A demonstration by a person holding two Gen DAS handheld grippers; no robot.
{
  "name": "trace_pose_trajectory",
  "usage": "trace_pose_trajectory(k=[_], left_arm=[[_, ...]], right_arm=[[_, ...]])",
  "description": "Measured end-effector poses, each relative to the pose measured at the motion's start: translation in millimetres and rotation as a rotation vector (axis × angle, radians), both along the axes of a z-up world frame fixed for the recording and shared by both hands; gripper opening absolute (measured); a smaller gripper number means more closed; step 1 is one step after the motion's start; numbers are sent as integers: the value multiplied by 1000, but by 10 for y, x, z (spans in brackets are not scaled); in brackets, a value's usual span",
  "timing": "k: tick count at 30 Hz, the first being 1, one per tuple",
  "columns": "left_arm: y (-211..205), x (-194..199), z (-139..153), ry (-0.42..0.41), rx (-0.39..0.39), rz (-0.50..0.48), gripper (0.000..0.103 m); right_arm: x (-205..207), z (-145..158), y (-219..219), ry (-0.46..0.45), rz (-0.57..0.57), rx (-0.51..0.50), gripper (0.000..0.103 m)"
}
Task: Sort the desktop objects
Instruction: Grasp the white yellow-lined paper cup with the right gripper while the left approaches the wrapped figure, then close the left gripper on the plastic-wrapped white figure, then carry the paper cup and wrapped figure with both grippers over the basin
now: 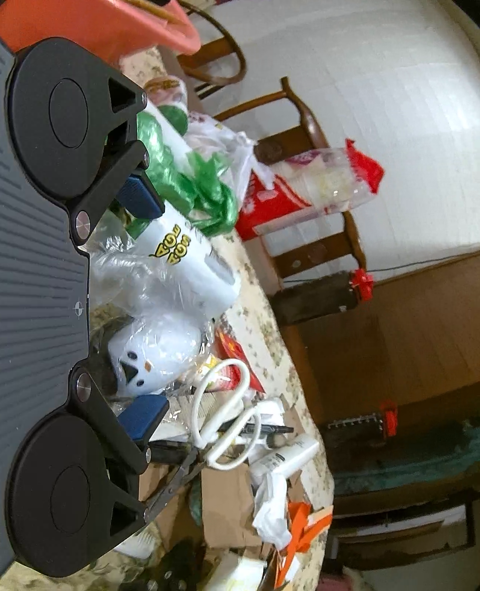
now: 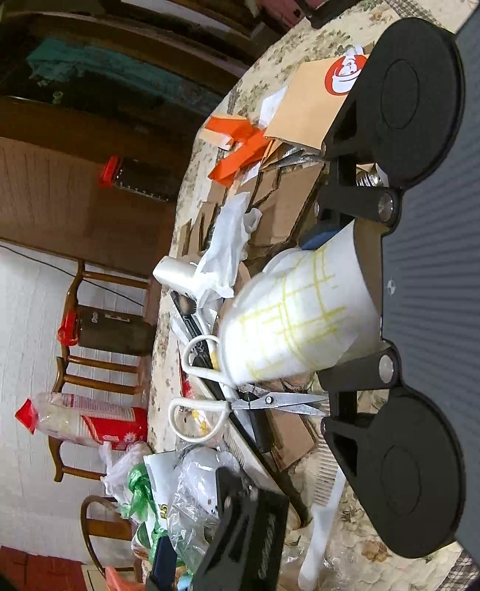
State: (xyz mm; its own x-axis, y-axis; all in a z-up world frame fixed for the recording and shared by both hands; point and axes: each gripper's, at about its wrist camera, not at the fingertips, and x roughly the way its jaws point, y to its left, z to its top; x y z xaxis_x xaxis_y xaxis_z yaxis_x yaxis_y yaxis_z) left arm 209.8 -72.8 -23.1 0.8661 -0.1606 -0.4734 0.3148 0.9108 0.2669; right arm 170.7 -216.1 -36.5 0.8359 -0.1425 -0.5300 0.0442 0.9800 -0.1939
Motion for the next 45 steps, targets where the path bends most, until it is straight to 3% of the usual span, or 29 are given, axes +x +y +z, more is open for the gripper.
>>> trace_pose_trajectory(k=[6,8,10,13,17,28,37,45], left_arm=[[-100,110,-36,-7,55,34,101],[-77,123,-28,-6,42,35,93],[-28,120,-20,19,4,8,66],[94,124,-4,49,-61,16,62],[287,42,8,64,-126,20,59],[530,-322,151,-5,-110,25,57],[714,-729,532,-102,-122,15,57],[1145,-1036,919,-180,-134,80,57]], right_arm=[[7,9,-32,-5,0,20,50],[2,8,-30,-7,1,23,50],[-9,14,-43,-12,2,36,49],[-40,22,-49,-16,7,50,49],[-104,36,-54,-26,16,69,49],[-323,162,168,-73,64,61,48],[-477,405,493,-129,132,47,48],[-491,661,1041,-170,231,56,48]])
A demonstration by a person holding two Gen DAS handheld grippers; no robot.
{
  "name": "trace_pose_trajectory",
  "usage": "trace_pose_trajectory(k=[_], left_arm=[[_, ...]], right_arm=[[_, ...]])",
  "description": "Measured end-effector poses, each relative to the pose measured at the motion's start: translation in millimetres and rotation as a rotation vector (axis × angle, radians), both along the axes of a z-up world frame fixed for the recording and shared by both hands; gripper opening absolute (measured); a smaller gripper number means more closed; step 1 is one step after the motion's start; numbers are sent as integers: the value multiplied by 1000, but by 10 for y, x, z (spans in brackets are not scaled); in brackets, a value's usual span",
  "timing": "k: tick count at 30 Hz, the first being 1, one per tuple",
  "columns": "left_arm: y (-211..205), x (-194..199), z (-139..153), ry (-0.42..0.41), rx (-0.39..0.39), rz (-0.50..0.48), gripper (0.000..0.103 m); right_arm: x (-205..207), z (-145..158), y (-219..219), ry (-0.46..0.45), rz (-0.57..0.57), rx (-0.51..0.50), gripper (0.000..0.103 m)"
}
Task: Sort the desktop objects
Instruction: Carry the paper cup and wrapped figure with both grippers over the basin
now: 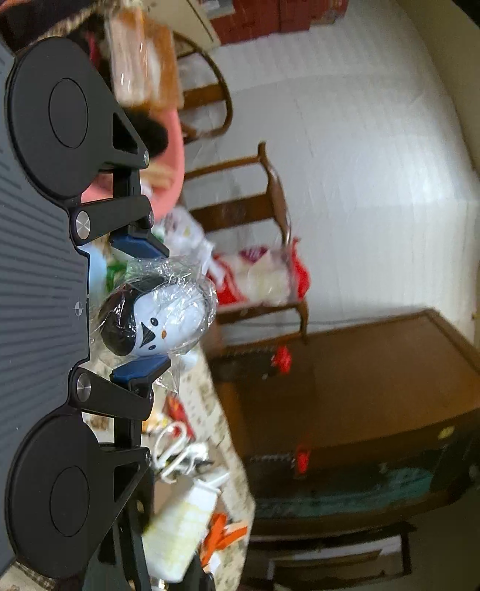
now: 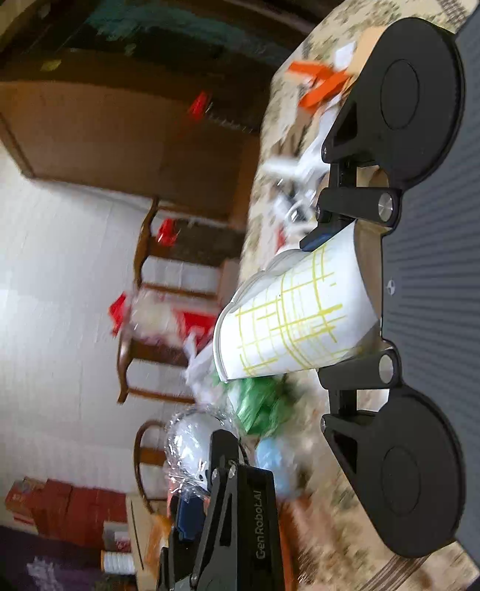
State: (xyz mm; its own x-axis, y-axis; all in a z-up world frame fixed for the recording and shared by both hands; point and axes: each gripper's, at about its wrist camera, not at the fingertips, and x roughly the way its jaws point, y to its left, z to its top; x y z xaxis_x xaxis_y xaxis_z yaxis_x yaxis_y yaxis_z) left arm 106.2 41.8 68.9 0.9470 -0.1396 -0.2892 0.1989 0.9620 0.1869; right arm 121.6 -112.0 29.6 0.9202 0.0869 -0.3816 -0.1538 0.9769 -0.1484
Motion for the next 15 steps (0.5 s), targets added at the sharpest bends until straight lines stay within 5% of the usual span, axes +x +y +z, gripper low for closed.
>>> trace_pose_trajectory(k=[15], left_arm=[[1035,-246,526,-91,27,190,58]], right_arm=[[195,463,1114,-68,196,41,49]])
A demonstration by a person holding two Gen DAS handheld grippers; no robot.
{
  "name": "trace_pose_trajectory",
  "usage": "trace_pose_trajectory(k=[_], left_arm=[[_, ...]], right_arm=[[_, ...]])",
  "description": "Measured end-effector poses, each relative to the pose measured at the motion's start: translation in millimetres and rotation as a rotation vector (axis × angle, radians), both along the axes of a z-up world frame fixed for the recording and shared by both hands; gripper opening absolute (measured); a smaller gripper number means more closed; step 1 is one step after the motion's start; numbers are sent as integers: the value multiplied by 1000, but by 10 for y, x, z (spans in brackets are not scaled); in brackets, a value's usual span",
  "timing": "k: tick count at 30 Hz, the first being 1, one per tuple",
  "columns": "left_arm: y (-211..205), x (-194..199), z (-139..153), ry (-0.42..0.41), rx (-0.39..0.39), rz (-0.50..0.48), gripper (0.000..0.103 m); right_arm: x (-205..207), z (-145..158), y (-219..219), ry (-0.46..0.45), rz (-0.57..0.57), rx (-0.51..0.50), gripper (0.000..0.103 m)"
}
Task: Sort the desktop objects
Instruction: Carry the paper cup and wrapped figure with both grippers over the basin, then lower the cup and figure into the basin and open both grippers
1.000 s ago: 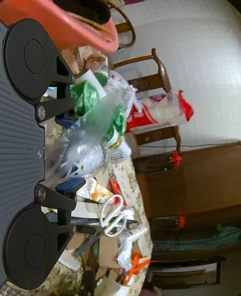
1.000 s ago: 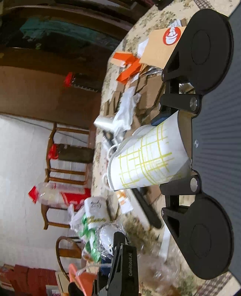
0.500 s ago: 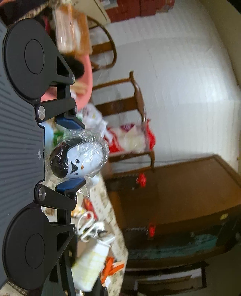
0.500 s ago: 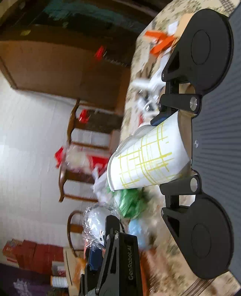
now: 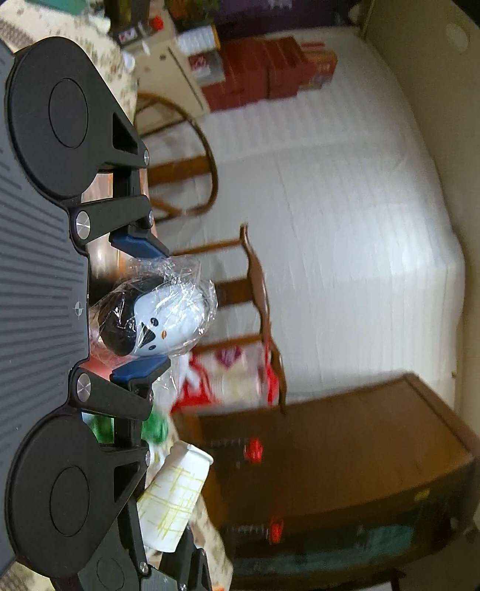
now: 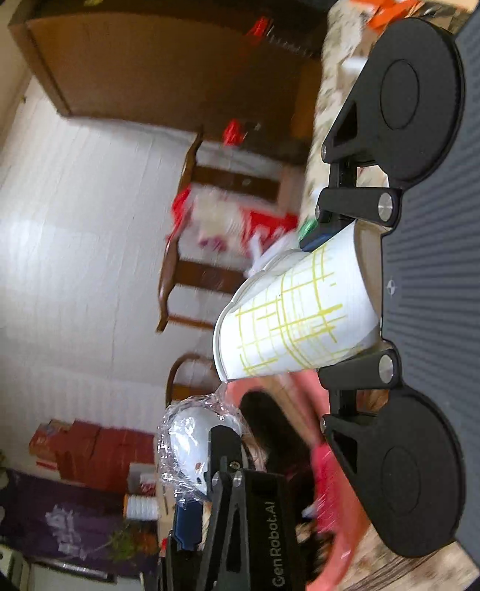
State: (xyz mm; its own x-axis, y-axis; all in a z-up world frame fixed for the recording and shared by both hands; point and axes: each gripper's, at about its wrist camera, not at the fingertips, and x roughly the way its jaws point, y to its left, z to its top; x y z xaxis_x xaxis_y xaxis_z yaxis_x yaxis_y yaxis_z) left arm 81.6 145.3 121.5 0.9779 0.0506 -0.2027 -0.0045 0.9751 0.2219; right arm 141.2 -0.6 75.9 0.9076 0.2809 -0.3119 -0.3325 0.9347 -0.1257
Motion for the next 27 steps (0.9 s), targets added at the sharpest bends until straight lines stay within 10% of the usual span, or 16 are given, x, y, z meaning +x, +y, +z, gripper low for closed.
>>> trace_pose_trajectory(k=[14,27], left_arm=[[928,43,-231,76,-7,162,58],[1071,220,-539,103,-15,178,64]], right_arm=[[192,-79,1167,34,212,10,49],[341,-376,1389,79,216,-75,51]])
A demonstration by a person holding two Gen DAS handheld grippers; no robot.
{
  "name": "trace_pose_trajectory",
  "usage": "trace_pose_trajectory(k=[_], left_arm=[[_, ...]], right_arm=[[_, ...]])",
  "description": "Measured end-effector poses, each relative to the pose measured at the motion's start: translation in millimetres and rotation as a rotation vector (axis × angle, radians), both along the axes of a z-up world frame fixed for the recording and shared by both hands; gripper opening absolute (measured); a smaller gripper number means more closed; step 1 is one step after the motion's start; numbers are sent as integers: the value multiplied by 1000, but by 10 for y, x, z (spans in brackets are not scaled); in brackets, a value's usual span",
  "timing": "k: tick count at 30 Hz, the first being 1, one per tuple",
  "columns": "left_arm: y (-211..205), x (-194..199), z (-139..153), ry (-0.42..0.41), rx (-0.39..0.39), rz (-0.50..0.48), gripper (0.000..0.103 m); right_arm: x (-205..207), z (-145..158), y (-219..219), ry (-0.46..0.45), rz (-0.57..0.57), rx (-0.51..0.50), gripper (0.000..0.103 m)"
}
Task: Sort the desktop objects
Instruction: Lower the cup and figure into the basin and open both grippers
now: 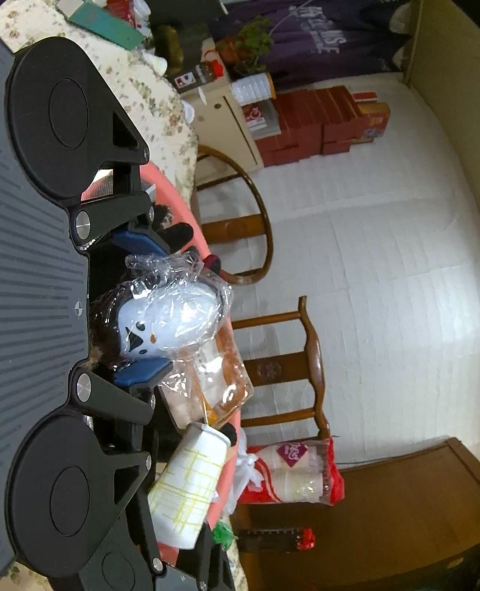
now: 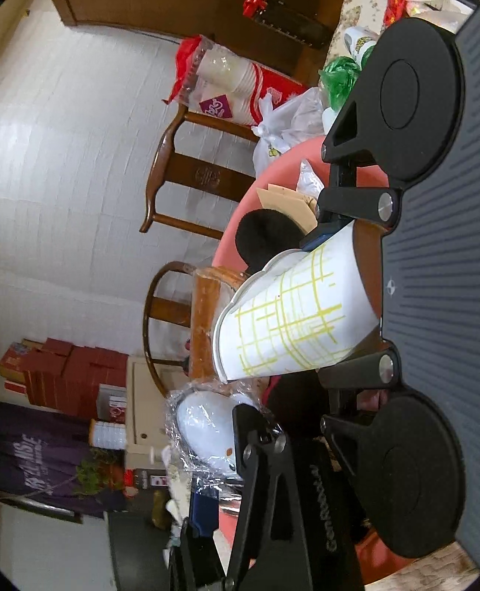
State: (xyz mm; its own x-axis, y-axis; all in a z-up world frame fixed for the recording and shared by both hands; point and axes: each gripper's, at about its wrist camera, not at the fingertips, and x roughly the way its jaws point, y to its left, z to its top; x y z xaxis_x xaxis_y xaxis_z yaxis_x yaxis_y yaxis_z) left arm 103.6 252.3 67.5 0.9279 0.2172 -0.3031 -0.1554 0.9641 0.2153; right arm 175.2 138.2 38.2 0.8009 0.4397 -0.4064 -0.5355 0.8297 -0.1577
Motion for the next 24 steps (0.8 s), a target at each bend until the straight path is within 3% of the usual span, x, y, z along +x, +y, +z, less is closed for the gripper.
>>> trace_pose_trajectory(k=[1,2,3,5,9,14,24], left_arm=[[-4,-5,10,-2,0,0,77],[-7,-18,18,-6,1,5,81],[-17,-39,29,-13,11,13,89],[-33,-82,52,-26,23,16,95],[-89,-171,134,-53,37,41,103],[-167,-248,227,-76,79,59,103],[-162,-471,341,-82,27,98,103]], right_arm=[[11,-8,12,10,6,-18,50],[2,-11,14,11,6,-27,58],[-18,-14,15,3,-7,-30,76],[-38,-11,-25,-19,-31,-22,92],[-72,-10,-76,-11,-34,0,92],[-181,78,-75,-32,-27,-6,93],[-415,274,-144,-53,-22,7,96]])
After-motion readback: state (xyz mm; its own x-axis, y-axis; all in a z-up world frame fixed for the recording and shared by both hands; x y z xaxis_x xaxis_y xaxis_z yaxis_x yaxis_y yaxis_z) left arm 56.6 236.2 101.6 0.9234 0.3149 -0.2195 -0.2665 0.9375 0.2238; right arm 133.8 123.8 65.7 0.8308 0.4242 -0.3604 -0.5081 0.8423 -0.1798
